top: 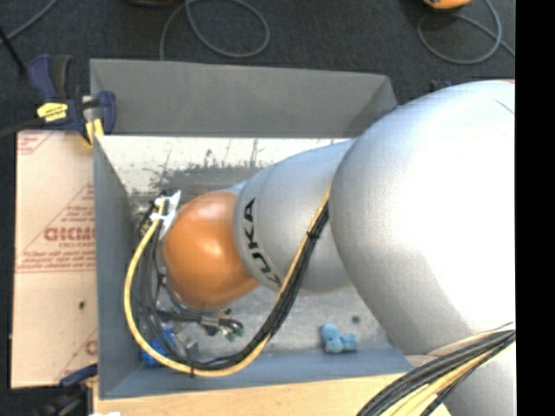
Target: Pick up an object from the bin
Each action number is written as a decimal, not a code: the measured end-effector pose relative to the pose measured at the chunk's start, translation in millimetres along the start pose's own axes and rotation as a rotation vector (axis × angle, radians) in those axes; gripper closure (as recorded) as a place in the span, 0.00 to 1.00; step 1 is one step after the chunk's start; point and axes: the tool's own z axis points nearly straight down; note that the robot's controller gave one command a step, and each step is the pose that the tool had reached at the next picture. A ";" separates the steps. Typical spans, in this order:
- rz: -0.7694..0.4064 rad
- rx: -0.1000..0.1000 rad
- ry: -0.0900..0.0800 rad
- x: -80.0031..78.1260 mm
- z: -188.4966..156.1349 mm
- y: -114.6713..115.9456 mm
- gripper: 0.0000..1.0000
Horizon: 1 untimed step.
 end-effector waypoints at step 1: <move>0.000 0.000 0.000 0.0 0.0 0.0 1.00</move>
Offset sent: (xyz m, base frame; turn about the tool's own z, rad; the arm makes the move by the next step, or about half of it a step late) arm 0.0000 0.0000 0.0463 0.0000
